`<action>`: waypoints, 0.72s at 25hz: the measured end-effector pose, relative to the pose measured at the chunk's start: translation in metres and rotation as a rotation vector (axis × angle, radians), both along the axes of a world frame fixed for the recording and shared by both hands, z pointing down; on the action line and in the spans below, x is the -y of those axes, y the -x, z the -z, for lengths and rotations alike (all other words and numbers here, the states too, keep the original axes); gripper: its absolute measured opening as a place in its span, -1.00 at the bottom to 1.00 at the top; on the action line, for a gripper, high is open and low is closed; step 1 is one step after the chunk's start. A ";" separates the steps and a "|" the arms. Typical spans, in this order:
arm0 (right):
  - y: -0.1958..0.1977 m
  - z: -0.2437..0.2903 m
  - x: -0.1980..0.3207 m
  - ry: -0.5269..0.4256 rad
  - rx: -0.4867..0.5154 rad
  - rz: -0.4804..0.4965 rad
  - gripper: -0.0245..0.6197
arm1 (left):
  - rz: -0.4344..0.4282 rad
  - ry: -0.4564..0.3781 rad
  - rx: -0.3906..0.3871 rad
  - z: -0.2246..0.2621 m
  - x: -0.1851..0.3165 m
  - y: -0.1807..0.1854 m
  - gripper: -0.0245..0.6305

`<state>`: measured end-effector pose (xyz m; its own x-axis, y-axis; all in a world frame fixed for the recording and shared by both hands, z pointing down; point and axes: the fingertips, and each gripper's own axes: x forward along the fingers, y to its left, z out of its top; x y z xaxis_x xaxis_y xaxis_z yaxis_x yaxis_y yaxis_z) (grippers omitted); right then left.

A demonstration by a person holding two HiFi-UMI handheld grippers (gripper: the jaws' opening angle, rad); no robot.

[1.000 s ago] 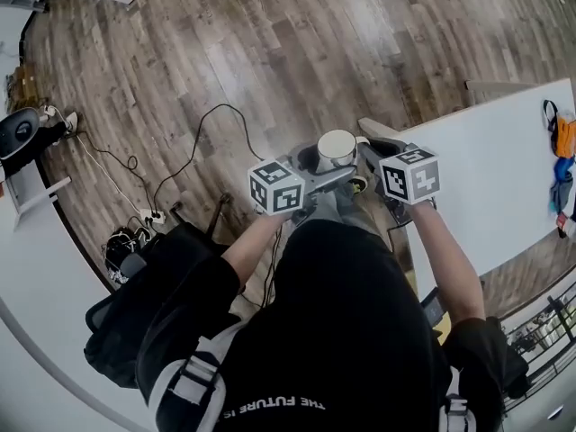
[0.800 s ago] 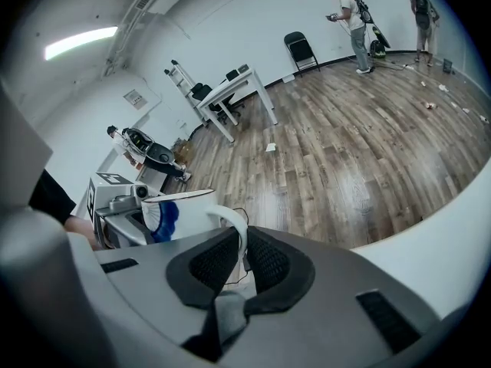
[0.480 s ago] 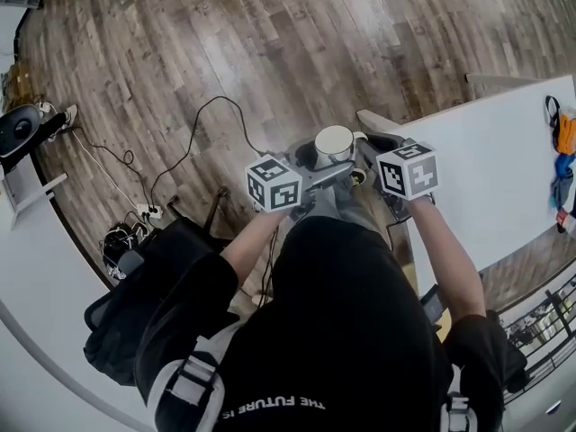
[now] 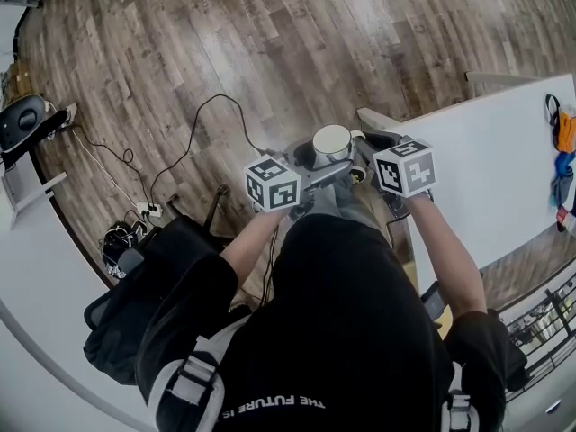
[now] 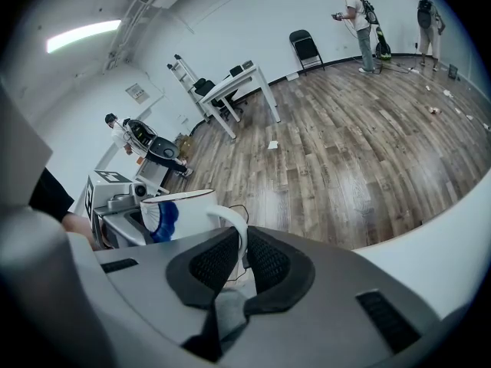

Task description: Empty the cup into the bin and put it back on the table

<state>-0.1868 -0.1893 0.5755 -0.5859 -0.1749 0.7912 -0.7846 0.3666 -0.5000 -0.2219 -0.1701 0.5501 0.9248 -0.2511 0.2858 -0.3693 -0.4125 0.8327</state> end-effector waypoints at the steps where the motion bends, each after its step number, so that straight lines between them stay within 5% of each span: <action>1: -0.001 0.000 0.000 0.000 0.000 0.003 -0.79 | 0.001 0.001 0.001 0.000 0.000 -0.001 0.21; 18: 0.003 -0.008 0.001 0.003 0.001 0.001 -0.79 | 0.010 0.000 0.015 -0.007 0.001 0.002 0.21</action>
